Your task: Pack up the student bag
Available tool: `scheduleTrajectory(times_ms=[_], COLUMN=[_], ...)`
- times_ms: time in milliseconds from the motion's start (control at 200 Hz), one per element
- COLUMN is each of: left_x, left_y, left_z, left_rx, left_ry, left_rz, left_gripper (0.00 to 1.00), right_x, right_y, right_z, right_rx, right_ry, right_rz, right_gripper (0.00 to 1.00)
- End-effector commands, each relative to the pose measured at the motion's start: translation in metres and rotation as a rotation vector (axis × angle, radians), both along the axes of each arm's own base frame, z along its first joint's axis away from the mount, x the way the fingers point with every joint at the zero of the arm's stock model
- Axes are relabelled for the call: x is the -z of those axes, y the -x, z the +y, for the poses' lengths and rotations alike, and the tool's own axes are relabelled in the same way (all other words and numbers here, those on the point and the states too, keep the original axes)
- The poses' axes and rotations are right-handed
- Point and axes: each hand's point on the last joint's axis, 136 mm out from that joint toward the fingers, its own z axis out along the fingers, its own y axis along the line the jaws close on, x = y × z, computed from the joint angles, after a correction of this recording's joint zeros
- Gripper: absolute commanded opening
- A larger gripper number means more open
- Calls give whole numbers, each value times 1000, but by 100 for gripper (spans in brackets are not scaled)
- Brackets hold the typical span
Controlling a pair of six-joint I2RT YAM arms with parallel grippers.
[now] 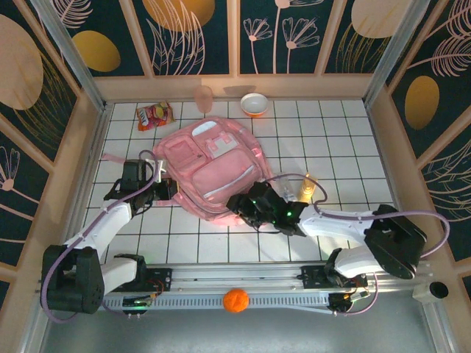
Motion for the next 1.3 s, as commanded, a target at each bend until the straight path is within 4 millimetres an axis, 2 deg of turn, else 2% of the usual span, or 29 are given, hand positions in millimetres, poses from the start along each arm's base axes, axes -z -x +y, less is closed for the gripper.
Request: scheduleTrajectory(times_ms=[0, 280, 535, 791, 1041, 1176, 1296], left_x=[-5, -9, -7, -4, -4, 0, -3], left_y=[7, 15, 28, 39, 52, 55, 52], left_z=[-11, -38, -60, -93, -124, -138, -147], left_rx=[51, 155, 250, 393, 509, 550, 577], left_ry=[40, 24, 62, 32, 15, 8, 6], left_rz=[-3, -13, 32, 46, 29, 16, 3], left_gripper=[0, 0, 0, 0, 0, 10, 16], right_x=[-20, -41, -52, -51, -60, -66, -65], right_y=[-29, -78, -111, -118, -123, -123, -124], right_z=[17, 25, 11, 21, 36, 42, 37], right_rx=[83, 140, 191, 191, 175, 164, 167], right_ry=[-100, -153, -129, -150, -193, -211, -188], right_rz=[-66, -181, -246, -252, -260, -266, -268], right_gripper=[50, 39, 37, 33, 31, 31, 31])
